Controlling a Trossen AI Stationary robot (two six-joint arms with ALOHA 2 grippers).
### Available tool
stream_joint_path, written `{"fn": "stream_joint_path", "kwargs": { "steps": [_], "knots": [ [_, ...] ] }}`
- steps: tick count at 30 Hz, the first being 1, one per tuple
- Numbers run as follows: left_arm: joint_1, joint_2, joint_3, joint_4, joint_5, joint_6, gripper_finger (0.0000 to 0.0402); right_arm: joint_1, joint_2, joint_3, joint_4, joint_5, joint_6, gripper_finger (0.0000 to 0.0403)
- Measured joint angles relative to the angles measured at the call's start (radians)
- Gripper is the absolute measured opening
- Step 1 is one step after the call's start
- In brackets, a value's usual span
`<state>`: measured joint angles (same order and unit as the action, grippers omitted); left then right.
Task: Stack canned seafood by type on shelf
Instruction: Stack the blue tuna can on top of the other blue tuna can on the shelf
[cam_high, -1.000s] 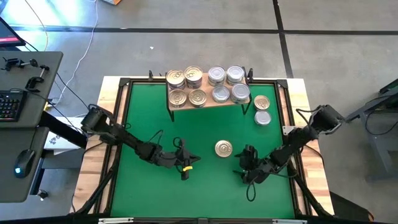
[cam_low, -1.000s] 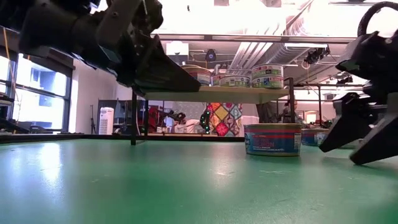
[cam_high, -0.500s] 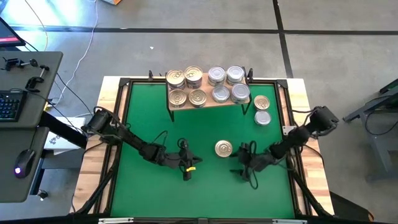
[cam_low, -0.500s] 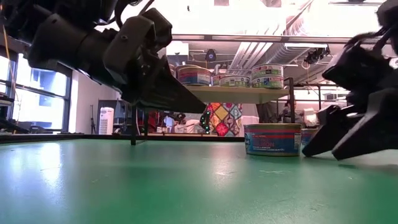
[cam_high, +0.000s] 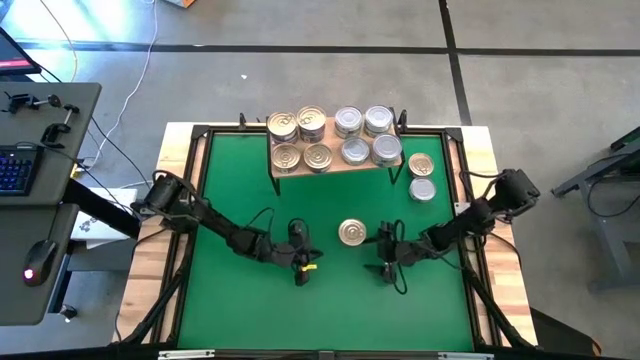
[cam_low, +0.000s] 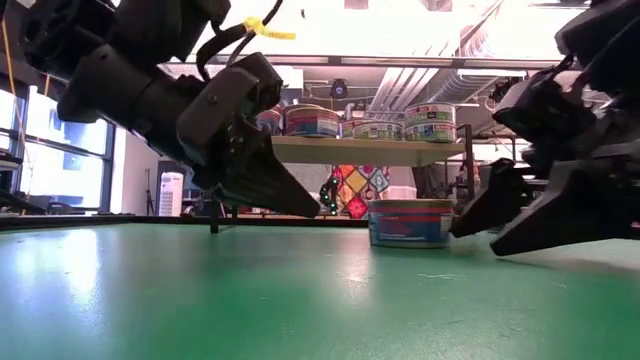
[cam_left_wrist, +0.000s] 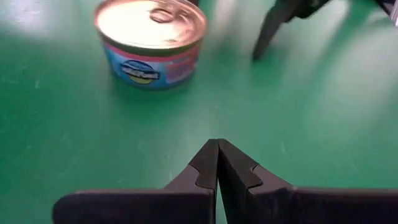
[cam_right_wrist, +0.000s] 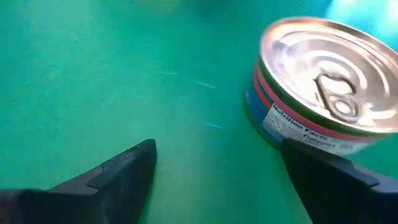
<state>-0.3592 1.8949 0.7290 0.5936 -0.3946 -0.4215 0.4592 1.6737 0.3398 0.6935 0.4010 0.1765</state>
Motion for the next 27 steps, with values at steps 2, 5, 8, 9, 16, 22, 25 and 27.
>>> {"fn": "stream_joint_path", "kwargs": {
  "steps": [2,5,8,9,16,22,25,27],
  "knots": [
    [0.001,0.008,0.0,0.004,-0.011,0.009,0.0,-0.016,0.0,0.002,-0.011,-0.001,0.033,0.0342],
    [0.002,0.007,0.0,-0.009,-0.082,-0.037,0.0,-0.026,-0.012,0.004,-0.051,-0.096,0.091,0.0342],
    [0.014,0.004,0.0,-0.029,-0.116,-0.097,0.0,-0.017,-0.036,0.006,-0.134,-0.101,0.156,0.0342],
    [0.024,0.004,0.0,-0.025,-0.115,-0.098,0.0,-0.014,-0.041,0.0,-0.146,-0.08,0.165,0.0342],
    [0.137,0.019,0.0,0.014,-0.066,-0.094,0.0,-0.128,-0.046,-0.064,-0.058,-0.023,0.124,0.0342],
    [0.19,0.103,0.014,0.187,0.016,-0.014,0.0,-0.24,-0.042,-0.067,0.03,-0.094,0.022,0.0342],
    [0.197,0.15,0.051,0.22,0.04,-0.007,0.0,-0.264,-0.041,-0.067,0.083,-0.133,-0.02,0.0342],
    [0.197,0.18,0.088,0.22,0.047,0.016,0.0,-0.277,-0.04,-0.066,0.106,-0.177,-0.045,0.0342]
  ]
}}
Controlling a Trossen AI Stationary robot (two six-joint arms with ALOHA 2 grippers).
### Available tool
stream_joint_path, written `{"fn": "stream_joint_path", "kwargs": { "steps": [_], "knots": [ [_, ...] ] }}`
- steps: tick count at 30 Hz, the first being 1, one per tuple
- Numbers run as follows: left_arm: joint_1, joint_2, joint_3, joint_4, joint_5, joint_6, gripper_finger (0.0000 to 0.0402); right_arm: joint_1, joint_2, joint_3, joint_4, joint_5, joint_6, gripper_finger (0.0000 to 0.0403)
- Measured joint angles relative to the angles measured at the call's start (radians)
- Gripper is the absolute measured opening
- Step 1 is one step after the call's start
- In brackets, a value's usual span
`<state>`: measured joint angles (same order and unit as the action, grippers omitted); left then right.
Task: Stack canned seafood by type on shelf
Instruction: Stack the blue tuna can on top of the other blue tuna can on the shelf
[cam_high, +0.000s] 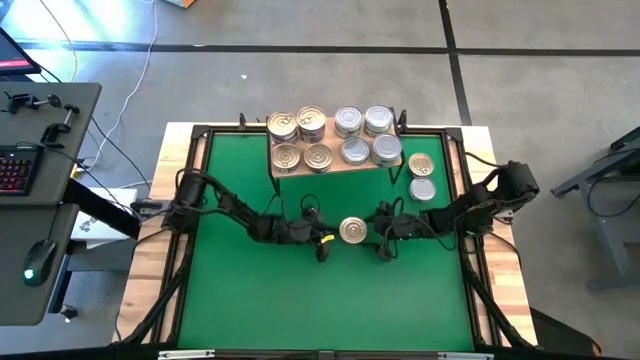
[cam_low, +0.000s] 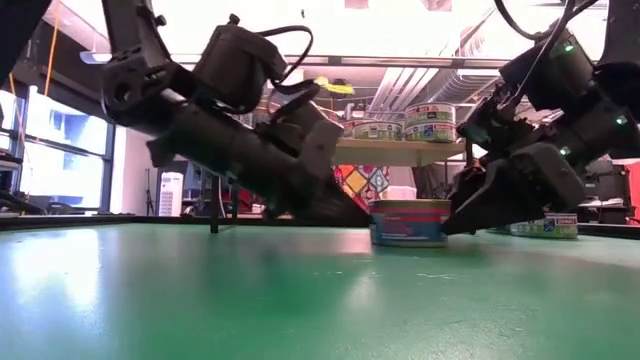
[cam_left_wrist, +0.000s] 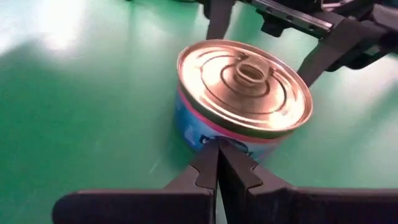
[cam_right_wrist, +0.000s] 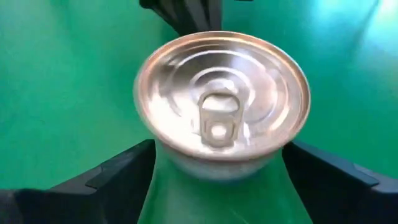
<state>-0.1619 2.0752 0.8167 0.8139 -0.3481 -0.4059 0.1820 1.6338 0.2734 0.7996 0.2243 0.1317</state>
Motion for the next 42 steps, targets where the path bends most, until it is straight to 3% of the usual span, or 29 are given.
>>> {"fn": "stream_joint_path", "kwargs": {
  "steps": [4,15,24,32,42],
  "knots": [
    [-0.004,0.055,0.072,-0.019,-0.019,0.036,0.0,-0.021,0.029,0.02,-0.016,-0.07,-0.011,0.0342],
    [-0.013,0.066,0.094,-0.031,-0.035,0.042,0.0,-0.019,0.069,0.021,0.022,-0.069,-0.015,0.0343],
    [-0.064,-0.072,0.103,-0.379,-0.119,-0.009,0.0,-0.019,0.008,0.009,-0.072,-0.097,0.098,0.0342],
    [-0.067,-0.094,0.101,-0.388,-0.133,-0.009,0.0,-0.018,0.01,0.005,-0.038,-0.113,0.048,0.0342],
    [-0.067,-0.094,0.1,-0.389,-0.133,-0.01,0.0,0.011,0.006,0.146,-0.316,-0.044,0.064,0.0342]
  ]
}}
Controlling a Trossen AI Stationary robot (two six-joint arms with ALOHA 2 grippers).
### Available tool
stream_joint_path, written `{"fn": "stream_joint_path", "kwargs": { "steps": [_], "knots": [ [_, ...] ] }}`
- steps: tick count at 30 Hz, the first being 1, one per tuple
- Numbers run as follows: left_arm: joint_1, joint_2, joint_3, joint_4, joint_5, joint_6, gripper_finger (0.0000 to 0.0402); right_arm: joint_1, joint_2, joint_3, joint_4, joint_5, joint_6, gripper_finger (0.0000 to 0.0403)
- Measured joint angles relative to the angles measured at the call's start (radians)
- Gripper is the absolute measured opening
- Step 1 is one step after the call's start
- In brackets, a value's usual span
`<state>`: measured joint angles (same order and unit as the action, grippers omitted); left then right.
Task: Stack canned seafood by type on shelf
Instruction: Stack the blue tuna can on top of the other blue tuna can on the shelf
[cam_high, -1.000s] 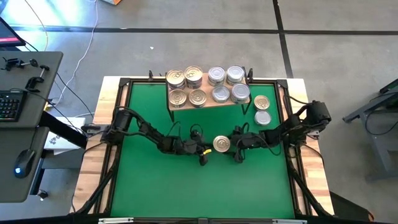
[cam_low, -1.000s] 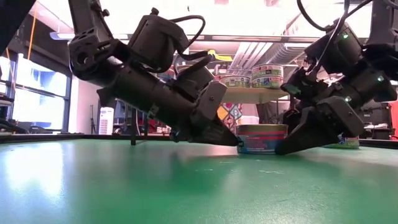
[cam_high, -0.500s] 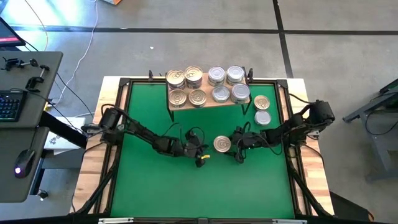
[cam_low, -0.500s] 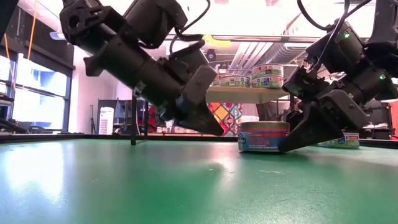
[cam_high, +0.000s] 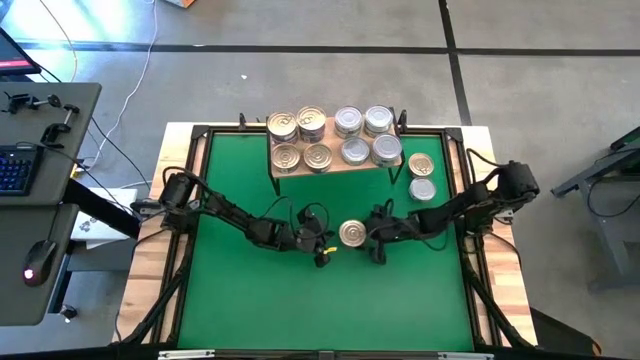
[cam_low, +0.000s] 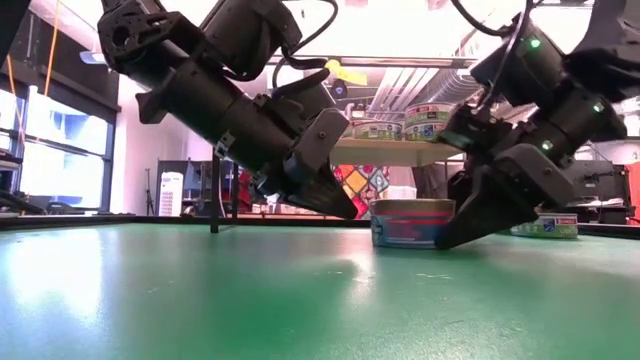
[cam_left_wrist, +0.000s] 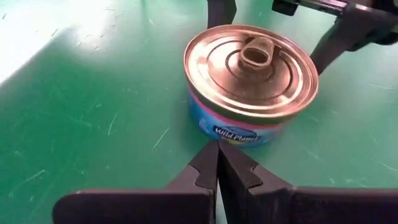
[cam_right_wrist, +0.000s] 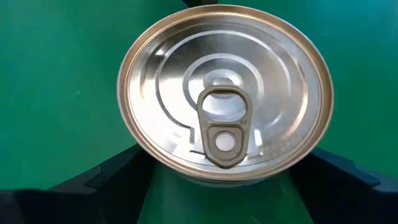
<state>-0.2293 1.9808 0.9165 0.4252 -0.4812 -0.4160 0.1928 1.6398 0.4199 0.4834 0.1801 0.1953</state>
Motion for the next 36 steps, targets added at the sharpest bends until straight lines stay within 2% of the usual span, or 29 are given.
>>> {"fn": "stream_joint_path", "kwargs": {
  "steps": [7,14,25,31,36],
  "knots": [
    [0.0,0.0,-0.001,0.0,0.0,-0.001,0.0,0.012,0.002,0.123,-0.212,0.035,-0.016,0.0364],
    [0.0,0.0,-0.002,0.001,0.0,-0.001,0.0,0.011,0.004,0.137,-0.205,0.065,-0.044,0.0398],
    [-0.001,-0.001,-0.004,0.045,-0.006,0.026,0.0,0.011,0.006,0.122,-0.089,0.091,-0.108,0.0397],
    [-0.001,-0.001,-0.006,0.038,-0.007,0.026,0.0,0.01,0.061,0.066,0.104,0.074,-0.126,0.0396],
    [-0.004,-0.001,-0.008,0.014,-0.019,0.026,0.0,0.011,0.139,0.049,0.249,0.075,-0.115,0.0375]
  ]
}}
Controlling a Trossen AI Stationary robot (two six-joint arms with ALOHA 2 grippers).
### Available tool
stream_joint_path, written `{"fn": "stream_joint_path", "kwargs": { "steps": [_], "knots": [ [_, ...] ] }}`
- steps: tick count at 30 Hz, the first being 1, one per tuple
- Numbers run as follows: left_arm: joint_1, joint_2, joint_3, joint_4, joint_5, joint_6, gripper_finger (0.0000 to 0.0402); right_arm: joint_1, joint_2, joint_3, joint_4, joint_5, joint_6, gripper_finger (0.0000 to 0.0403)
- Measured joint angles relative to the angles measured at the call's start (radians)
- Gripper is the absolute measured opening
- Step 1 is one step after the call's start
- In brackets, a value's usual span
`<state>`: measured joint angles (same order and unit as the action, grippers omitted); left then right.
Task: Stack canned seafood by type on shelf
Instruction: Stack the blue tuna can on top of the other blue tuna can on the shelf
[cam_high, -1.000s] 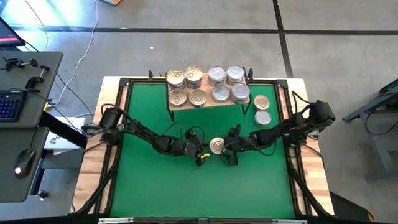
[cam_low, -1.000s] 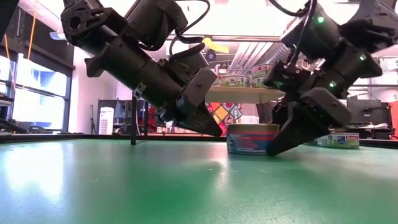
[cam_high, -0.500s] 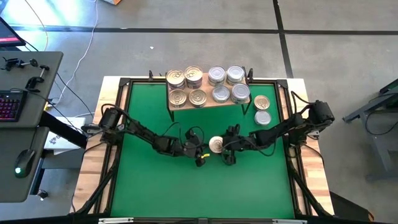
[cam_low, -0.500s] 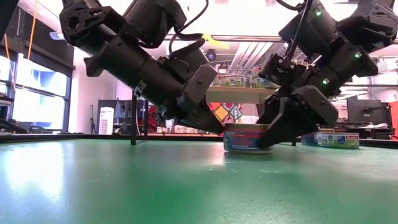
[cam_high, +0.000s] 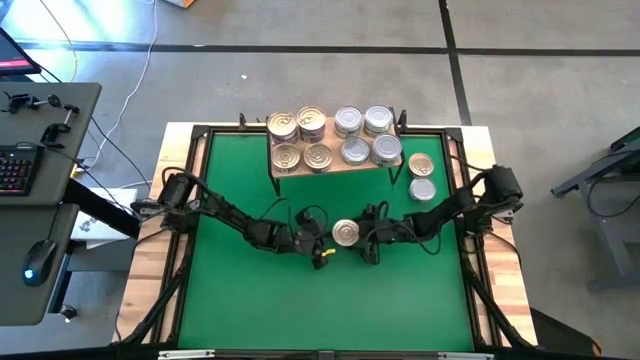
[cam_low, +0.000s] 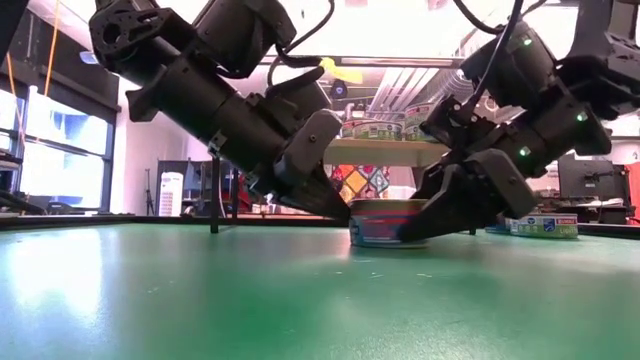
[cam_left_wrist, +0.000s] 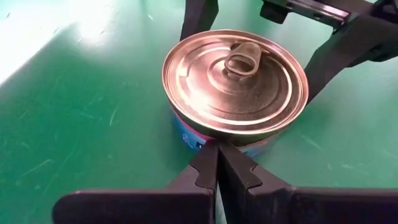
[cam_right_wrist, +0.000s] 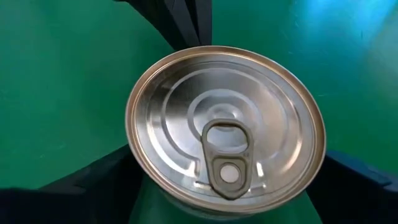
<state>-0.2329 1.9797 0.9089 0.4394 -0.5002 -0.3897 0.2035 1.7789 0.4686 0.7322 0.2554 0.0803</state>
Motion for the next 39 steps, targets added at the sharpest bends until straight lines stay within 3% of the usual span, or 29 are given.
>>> {"fn": "stream_joint_path", "kwargs": {
  "steps": [5,12,20,23,27,30,33,36,39],
  "knots": [
    [-0.014,-0.044,0.004,-0.107,0.011,-0.021,0.0,0.013,0.004,0.006,0.005,0.023,0.032,0.0354],
    [-0.076,-0.199,0.007,-0.401,-0.037,-0.112,0.0,0.052,-0.039,0.007,-0.011,0.08,0.053,0.035],
    [-0.172,-0.408,0.006,-0.597,-0.184,-0.169,0.0,0.059,-0.112,0.072,-0.031,0.091,0.04,0.0349],
    [-0.183,-0.507,0.009,-0.606,-0.243,-0.105,0.0,0.033,-0.178,0.168,-0.147,0.085,-0.03,0.0349],
    [-0.133,-0.634,0.057,-0.604,-0.273,0.068,0.0,-0.067,-0.249,0.39,-0.478,0.092,-0.123,0.0349],
    [-0.058,-0.694,0.121,-0.595,-0.241,0.242,0.0,-0.161,-0.254,0.568,-0.688,0.085,-0.216,0.0349],
    [0.052,-0.703,0.196,-0.598,-0.121,0.375,0.0,-0.27,-0.231,0.7,-0.805,0.029,-0.282,0.0349],
    [0.17,-0.694,0.243,-0.596,0.035,0.439,0.0,-0.37,-0.207,0.764,-0.846,-0.046,-0.295,0.0349],
    [0.277,-0.683,0.246,-0.61,0.122,0.452,0.0,-0.444,-0.19,0.791,-0.835,-0.137,-0.279,0.0349]
  ]
}}
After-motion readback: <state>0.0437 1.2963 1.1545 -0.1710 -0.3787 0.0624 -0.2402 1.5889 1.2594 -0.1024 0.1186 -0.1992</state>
